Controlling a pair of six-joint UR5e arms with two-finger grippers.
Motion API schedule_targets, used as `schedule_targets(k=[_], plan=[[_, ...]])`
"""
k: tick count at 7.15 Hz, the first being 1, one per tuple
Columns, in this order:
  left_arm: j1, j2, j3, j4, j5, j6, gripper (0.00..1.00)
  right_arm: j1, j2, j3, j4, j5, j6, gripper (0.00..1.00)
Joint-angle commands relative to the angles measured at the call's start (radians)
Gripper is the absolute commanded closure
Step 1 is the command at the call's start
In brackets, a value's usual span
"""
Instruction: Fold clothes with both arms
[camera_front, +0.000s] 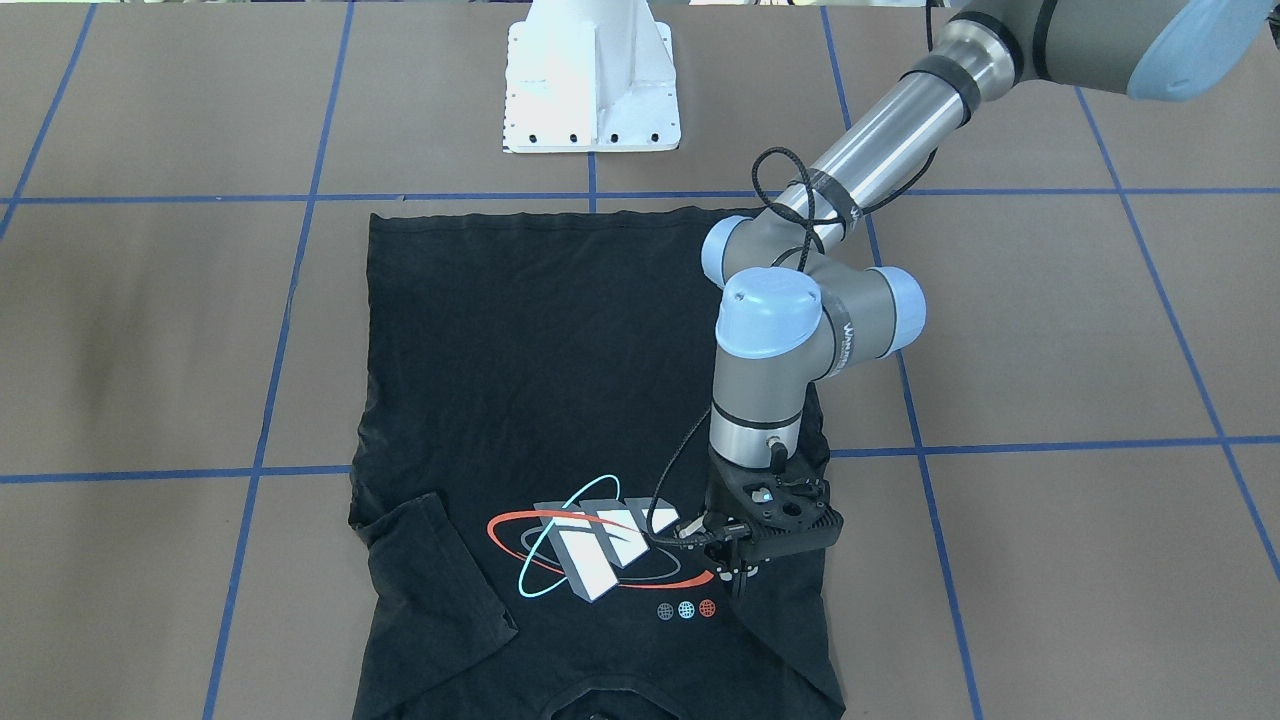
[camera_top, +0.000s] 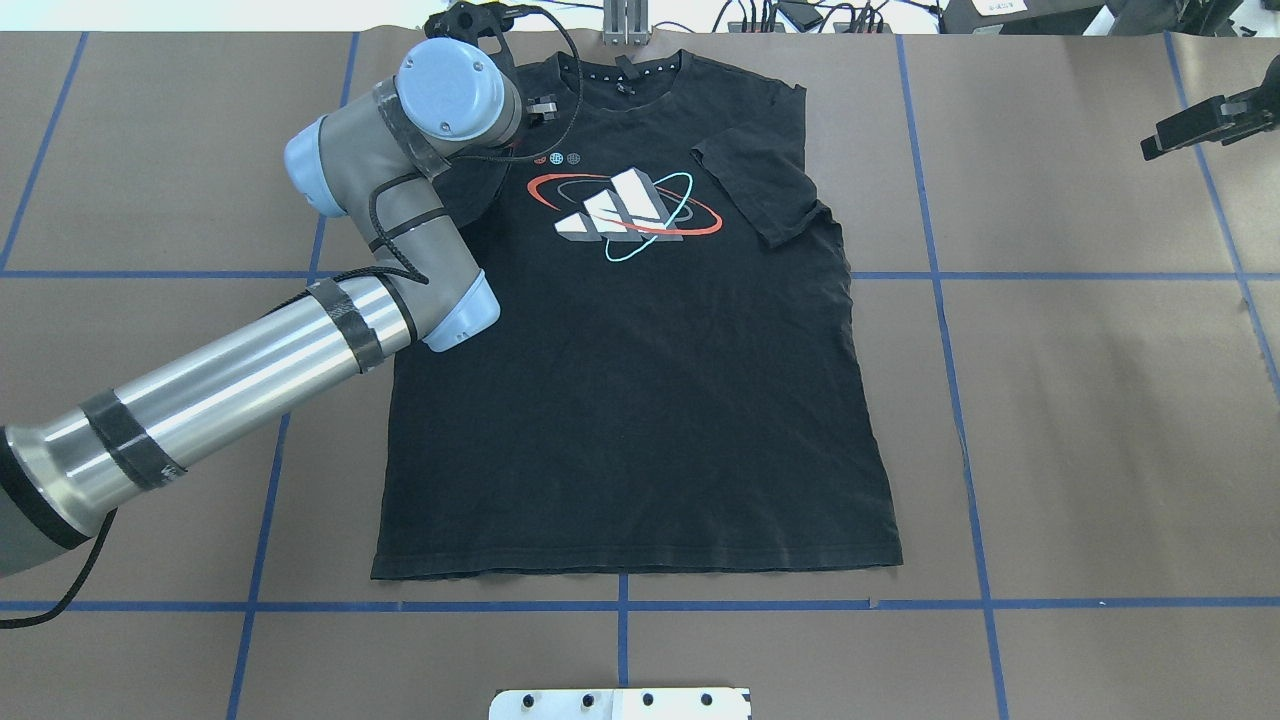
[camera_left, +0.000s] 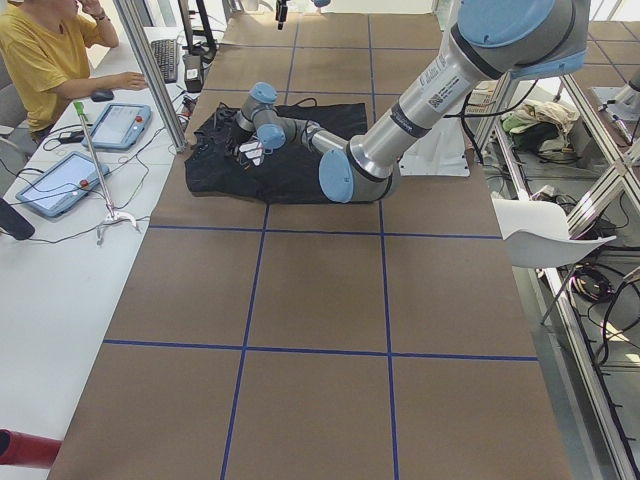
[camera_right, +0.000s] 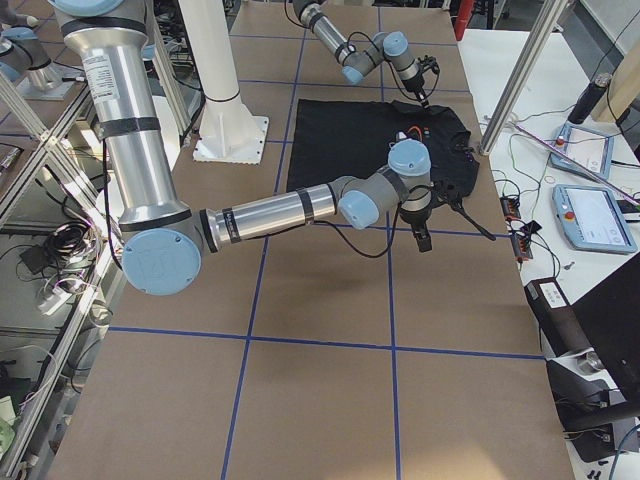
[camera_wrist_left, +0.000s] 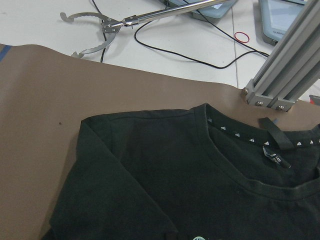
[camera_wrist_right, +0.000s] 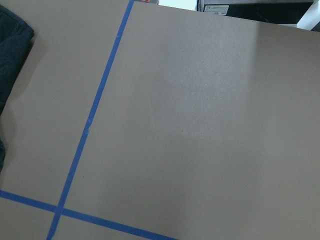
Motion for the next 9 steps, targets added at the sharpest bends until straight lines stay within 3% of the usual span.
schedule_targets(k=[1,2,3,5,7,8,9], plan=[[0.003,-0.009,0.020,-0.006,0.014,0.020,0.47,-0.001,0.001,-0.002,0.000,0.000,0.000,0.00],[0.000,0.002,0.008,-0.085,0.011,0.133,0.00,-0.001,0.002,0.000,0.000,0.000,0.002,0.00],[0.000,0.049,-0.034,-0.138,0.005,0.154,0.00,-0.003,0.004,0.003,0.000,0.000,0.006,0.00],[-0.008,0.175,-0.237,-0.131,-0.019,0.304,0.00,-0.024,0.005,0.055,0.005,0.000,0.122,0.00],[0.000,0.330,-0.481,-0.131,-0.146,0.318,0.00,-0.085,-0.013,0.159,0.005,-0.018,0.278,0.00],[0.000,0.388,-0.574,-0.134,-0.250,0.318,0.00,-0.149,-0.071,0.238,0.005,-0.061,0.351,0.00],[0.008,0.466,-0.686,-0.135,-0.286,0.318,0.00,-0.232,-0.129,0.321,0.005,-0.137,0.427,0.00]])
